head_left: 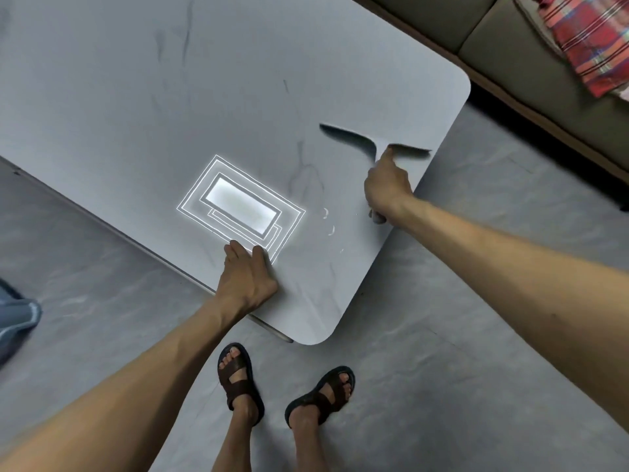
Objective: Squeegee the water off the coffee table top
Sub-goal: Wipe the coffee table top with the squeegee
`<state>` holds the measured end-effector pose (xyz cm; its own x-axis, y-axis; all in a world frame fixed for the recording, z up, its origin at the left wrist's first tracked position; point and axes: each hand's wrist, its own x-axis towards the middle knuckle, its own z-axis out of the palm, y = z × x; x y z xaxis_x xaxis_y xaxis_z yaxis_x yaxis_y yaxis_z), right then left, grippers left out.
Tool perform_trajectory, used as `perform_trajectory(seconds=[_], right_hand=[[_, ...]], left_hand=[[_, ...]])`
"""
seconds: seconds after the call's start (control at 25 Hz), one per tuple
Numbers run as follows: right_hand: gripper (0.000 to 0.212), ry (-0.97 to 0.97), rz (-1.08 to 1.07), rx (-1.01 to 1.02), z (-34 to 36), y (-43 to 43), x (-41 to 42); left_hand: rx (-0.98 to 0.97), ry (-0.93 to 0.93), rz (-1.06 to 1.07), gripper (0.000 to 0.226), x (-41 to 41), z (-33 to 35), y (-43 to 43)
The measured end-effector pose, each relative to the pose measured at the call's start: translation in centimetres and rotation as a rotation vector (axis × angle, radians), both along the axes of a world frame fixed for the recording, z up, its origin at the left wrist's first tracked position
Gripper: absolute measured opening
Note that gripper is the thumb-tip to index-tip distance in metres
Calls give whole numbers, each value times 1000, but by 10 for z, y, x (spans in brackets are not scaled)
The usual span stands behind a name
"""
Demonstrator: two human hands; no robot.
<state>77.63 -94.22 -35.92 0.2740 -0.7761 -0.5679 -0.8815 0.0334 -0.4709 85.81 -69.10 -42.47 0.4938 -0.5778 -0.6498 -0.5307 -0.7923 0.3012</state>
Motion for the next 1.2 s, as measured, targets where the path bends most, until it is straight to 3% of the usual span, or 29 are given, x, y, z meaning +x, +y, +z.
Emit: perform_trajectory(seconds=[0.12, 0.28, 0.44, 0.64, 0.88, 0.96, 1.08, 1.2], right_hand=[[60, 50, 358, -63, 5, 44, -41], [55, 136, 597, -176, 0, 55, -104], [57, 199, 657, -281, 0, 43, -168], [53, 274, 607, -308, 12, 29, -234], [39, 136, 352, -273, 33, 1, -218], [31, 1, 103, -146, 30, -8, -180], [38, -106, -328, 17, 14, -16, -121], [46, -136, -424, 102, 4, 2, -85]], left_hand=[[1, 17, -13, 32, 1, 3, 2], [3, -2, -60, 36, 1, 3, 7], [44, 5, -63, 43, -2, 3, 6], [-63, -149, -104, 31, -5, 5, 9], [-55, -91, -162, 30, -30, 5, 16], [-19, -36, -122, 30, -28, 5, 13], [59, 20, -93, 33, -25, 4, 10], [90, 63, -84, 33, -27, 6, 8]])
